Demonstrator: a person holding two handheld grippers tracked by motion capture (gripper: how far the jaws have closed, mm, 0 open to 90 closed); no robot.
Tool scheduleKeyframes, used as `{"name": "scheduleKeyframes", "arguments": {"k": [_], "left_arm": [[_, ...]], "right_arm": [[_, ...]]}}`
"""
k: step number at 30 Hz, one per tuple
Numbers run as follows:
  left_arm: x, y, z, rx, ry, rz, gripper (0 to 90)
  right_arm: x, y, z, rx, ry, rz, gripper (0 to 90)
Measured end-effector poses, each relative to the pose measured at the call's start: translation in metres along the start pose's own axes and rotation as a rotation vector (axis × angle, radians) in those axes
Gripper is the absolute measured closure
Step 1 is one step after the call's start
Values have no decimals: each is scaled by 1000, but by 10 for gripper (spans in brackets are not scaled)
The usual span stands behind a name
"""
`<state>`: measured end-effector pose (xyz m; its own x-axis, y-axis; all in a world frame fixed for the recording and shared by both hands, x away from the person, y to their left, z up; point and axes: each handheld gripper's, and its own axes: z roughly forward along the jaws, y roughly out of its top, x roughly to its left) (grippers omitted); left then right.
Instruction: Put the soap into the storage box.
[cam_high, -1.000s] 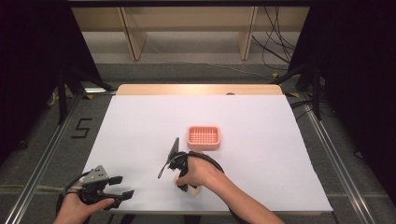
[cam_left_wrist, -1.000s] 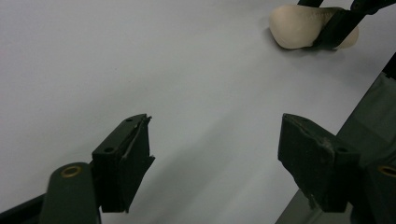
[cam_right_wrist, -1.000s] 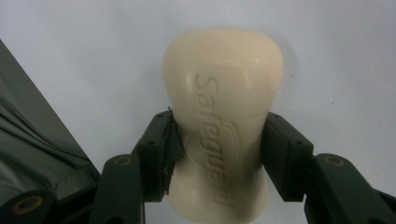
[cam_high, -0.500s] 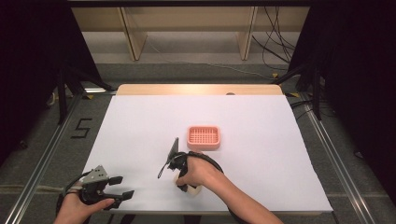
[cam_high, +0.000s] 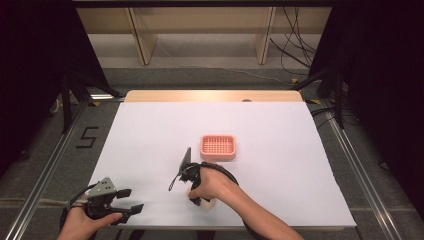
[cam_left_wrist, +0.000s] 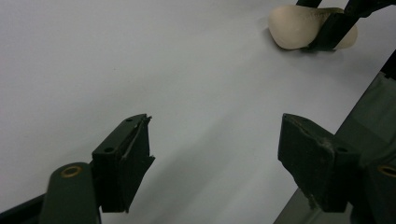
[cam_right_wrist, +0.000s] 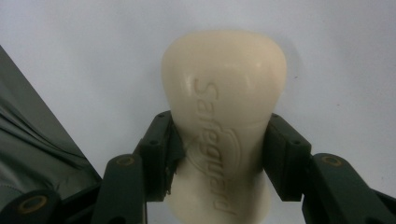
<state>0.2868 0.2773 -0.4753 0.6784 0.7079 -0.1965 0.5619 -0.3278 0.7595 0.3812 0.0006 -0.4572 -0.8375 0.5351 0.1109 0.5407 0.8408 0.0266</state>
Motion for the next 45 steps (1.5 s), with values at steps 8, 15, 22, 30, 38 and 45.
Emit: {"name": "scheduleKeyframes", "arguments": {"k": [8, 15, 22, 30, 38, 45], "left_arm": [[0, 0, 0, 1, 0, 0, 248], [0, 0, 0, 1, -1, -1, 248], [2, 0, 0, 20, 17, 18, 248], [1, 0, 0, 10, 2, 3, 248], [1, 0, 0, 11, 2, 4, 248], [0, 0, 0, 8, 1, -1, 248]], "right_arm": [[3, -1, -1, 32, -3, 8, 504], [3, -3, -2, 40, -8, 6, 505], [0, -4, -5, 33, -14, -23, 505], [-1, -6, -8, 27, -27, -48, 505], [-9, -9, -9, 8, -34, -91, 505], [-9, -12, -13, 14, -45, -49, 505]]}}
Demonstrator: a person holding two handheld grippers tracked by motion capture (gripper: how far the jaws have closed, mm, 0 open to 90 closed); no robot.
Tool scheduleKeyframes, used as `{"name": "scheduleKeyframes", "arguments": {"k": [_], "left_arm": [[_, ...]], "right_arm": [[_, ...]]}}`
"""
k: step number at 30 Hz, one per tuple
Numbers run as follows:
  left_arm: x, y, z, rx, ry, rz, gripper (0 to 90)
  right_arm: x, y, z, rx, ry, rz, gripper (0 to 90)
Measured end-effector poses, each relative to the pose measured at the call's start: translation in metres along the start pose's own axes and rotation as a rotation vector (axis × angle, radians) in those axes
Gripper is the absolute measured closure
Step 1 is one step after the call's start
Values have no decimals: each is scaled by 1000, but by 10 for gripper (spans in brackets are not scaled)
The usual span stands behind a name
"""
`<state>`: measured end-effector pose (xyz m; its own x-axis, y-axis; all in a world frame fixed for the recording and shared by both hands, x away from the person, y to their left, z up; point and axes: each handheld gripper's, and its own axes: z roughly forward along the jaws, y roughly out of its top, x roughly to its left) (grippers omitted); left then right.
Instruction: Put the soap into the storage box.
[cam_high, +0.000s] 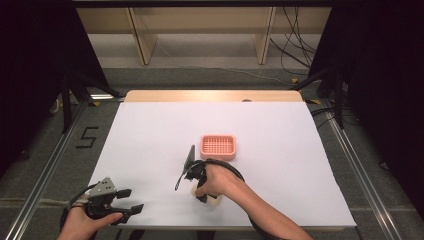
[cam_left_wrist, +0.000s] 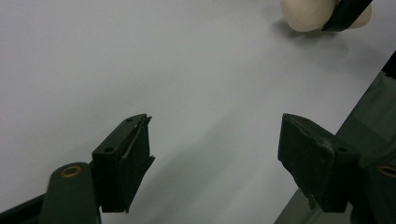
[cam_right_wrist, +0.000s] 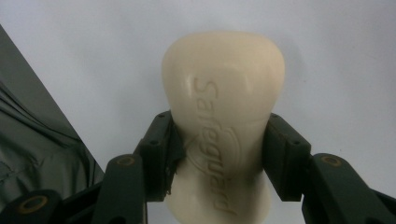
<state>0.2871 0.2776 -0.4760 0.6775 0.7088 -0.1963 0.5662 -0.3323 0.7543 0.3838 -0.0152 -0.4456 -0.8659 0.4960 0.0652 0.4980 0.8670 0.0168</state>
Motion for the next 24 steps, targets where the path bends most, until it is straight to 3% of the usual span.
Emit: {"name": "scheduleKeyframes", "arguments": {"k": [2, 3, 4, 8, 11, 18, 21, 24], "left_arm": [[0, 0, 0, 1, -1, 0, 248], [0, 0, 0, 2, -1, 0, 248], [0, 0, 0, 3, -2, 2, 248], [0, 0, 0, 7, 0, 6, 248], [0, 0, 0, 2, -1, 0, 248], [0, 0, 0, -3, -2, -1, 248], [0, 0, 0, -1, -1, 0, 248], [0, 0, 0, 3, 0, 0, 248]], "right_arm": [[-3, 0, 0, -19, 0, -42, 505], [1, -1, -1, 5, 8, 35, 505], [-1, -1, -1, -5, 10, 7, 505], [-4, -2, 0, -22, 23, -9, 505], [-3, -3, -3, -5, -7, 7, 505], [-7, -3, -4, -15, -9, -10, 505], [-8, -4, -4, -17, 21, 20, 505], [-9, -5, -5, -11, -6, 10, 505]]}}
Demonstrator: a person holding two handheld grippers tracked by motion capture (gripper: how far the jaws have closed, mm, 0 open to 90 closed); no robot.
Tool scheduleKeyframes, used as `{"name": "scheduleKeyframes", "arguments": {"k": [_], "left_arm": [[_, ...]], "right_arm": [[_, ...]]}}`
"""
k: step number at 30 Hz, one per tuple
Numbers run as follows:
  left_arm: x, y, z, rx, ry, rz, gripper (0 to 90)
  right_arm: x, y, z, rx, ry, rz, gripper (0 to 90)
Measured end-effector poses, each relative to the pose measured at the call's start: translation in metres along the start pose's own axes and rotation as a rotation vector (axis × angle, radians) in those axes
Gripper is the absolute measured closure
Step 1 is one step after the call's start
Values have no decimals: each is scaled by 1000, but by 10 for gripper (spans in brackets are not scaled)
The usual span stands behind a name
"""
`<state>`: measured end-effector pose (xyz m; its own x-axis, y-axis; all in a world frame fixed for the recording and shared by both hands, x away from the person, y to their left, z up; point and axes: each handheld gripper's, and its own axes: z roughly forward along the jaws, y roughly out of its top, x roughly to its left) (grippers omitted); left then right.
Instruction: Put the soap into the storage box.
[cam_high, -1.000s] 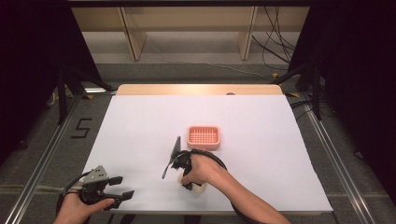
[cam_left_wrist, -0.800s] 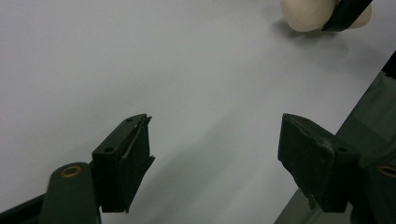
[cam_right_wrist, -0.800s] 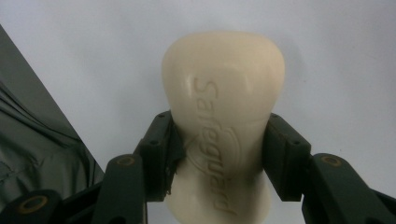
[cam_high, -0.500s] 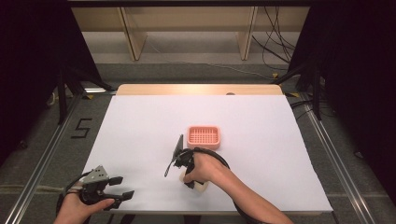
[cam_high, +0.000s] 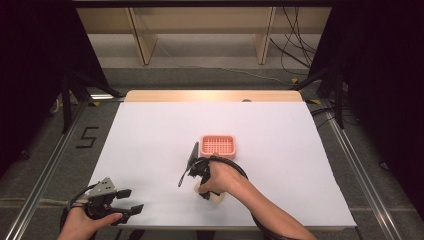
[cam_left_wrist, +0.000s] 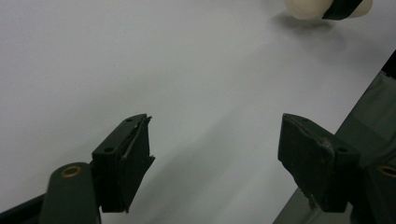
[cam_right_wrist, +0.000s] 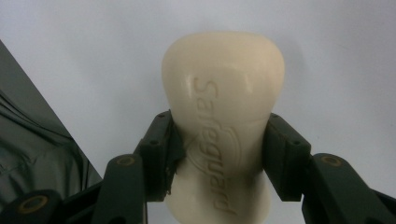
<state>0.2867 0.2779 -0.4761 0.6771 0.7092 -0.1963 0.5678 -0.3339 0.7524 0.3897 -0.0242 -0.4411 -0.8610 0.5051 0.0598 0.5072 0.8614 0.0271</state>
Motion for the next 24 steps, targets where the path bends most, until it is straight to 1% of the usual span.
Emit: {"name": "scheduleKeyframes", "arguments": {"k": [1, 2, 3, 5, 6, 8, 9, 10, 12, 14, 15, 16, 19, 20, 21, 22, 23, 24], "left_arm": [[0, 0, 0, 0, -1, 0, 248], [0, 0, 0, 0, 0, 0, 248], [0, 0, 0, 0, 0, -1, 248], [0, 0, 0, -1, 0, -2, 248], [0, 0, 0, -1, 0, -2, 248], [0, 0, 0, -1, 1, -3, 248], [1, 0, -1, 17, 9, 16, 248], [1, 0, -1, 7, 5, 4, 248], [1, 0, -1, 11, 7, 8, 248], [1, 0, -1, 10, 7, 8, 248], [1, -1, -1, 6, 8, 8, 248], [1, -1, -1, 5, 9, 8, 248], [1, -1, -1, 8, 6, 7, 248], [1, -1, -1, 7, 6, 7, 248], [1, -1, -1, 7, 6, 7, 248], [0, -1, -1, 2, 2, 1, 248], [1, -1, -1, 3, 3, 3, 248], [1, -1, -1, 2, 3, 2, 248]], "right_arm": [[0, 0, 0, 1, -2, -3, 505], [1, 0, -1, 9, -7, 21, 505], [0, 0, -2, 5, -10, 14, 505], [-2, -1, -2, 0, -3, 5, 505], [-4, -1, -2, -12, -11, -27, 505], [-2, -1, -3, 4, -14, 10, 505], [-3, -1, -3, 4, -3, 13, 505], [-4, -2, -2, -3, 12, 18, 505], [-5, -2, -2, -10, 14, 10, 505], [-5, -2, -2, -6, 10, 10, 505], [-5, -2, -3, 2, -13, 7, 505], [-5, -1, -3, 6, -15, 12, 505], [-8, -1, -3, -8, -18, -21, 505], [-7, -2, -4, 4, -18, 9, 505], [-7, -2, -5, 7, -15, 20, 505], [-8, -2, -5, 1, -17, 8, 505], [-8, -2, -5, 3, -14, 17, 505], [-9, -2, -5, 5, -13, 16, 505]]}}
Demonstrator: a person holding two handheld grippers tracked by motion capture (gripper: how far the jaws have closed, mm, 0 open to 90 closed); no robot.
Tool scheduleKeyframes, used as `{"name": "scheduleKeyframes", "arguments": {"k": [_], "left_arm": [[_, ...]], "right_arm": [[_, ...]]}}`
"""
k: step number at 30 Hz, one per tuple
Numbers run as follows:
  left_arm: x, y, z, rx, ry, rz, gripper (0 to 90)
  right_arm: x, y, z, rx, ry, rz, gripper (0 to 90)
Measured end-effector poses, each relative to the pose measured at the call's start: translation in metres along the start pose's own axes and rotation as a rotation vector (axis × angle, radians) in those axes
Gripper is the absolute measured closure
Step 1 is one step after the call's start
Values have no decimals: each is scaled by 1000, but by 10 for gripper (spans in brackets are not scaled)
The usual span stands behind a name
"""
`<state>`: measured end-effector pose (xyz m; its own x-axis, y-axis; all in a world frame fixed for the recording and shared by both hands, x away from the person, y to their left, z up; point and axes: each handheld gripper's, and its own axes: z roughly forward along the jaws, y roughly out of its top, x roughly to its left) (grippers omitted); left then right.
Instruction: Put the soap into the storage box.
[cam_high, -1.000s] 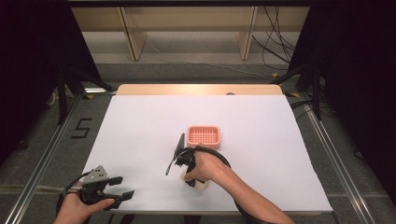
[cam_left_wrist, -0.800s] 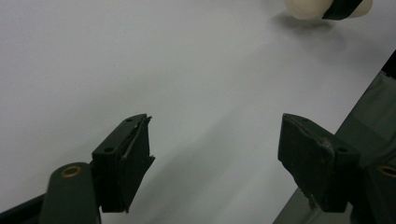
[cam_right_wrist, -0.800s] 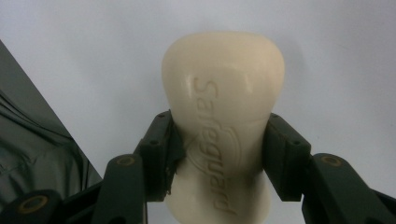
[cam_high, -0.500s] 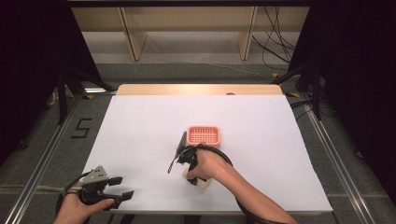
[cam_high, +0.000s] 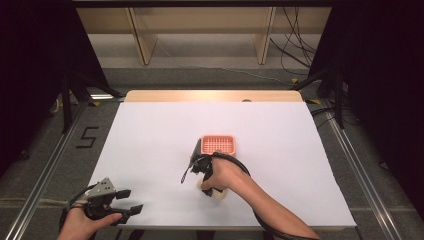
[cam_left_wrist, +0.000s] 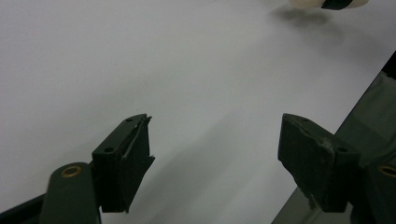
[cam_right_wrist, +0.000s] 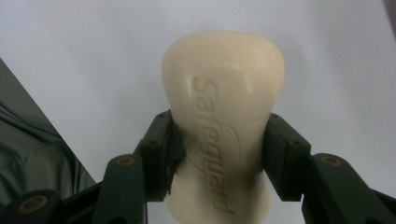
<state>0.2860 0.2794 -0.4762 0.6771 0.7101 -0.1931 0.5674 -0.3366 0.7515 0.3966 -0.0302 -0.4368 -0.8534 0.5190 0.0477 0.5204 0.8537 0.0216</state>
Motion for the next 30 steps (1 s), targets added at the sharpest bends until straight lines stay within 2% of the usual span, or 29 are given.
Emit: {"name": "scheduleKeyframes", "arguments": {"k": [2, 3, 4, 5, 8, 10, 12, 14, 15, 19, 20, 22, 27, 30], "left_arm": [[0, 0, 0, 0, 0, 0, 248], [0, 0, 0, 3, 2, 0, 248], [0, 0, 0, 2, 2, 0, 248], [0, 0, 0, 2, 1, -6, 248], [-1, 0, 0, 3, 1, -18, 248], [-1, 0, 0, 3, 0, -17, 248], [0, 0, 0, 0, 0, 0, 248], [0, 0, 0, 0, 0, -1, 248], [0, 0, 0, 4, -1, -18, 248], [0, 0, 0, 2, 0, 0, 248], [0, 0, 0, 3, 0, -1, 248], [0, 0, 0, 2, 0, -2, 248], [0, 0, 0, 8, 4, 4, 248], [0, 0, 0, 6, 3, 3, 248]], "right_arm": [[-1, 0, 0, -1, 0, 0, 505], [-3, 0, 0, -9, -7, -27, 505], [-2, 0, -1, -2, -6, -3, 505], [-4, 0, 0, -8, -3, -17, 505], [-4, -1, -1, 4, -8, 13, 505], [-7, -1, -1, -3, -10, -1, 505], [-7, -1, -2, 3, -5, 24, 505], [-8, -1, -2, 1, -13, 18, 505], [-8, -1, -2, 3, -4, 26, 505], [-11, -1, -3, 2, -9, 35, 505], [-12, -1, -3, -2, -9, 19, 505], [-13, -1, -4, 3, -12, 39, 505], [-15, -1, -5, 1, -14, 43, 505], [-15, -1, -6, 19, -1, 85, 505]]}}
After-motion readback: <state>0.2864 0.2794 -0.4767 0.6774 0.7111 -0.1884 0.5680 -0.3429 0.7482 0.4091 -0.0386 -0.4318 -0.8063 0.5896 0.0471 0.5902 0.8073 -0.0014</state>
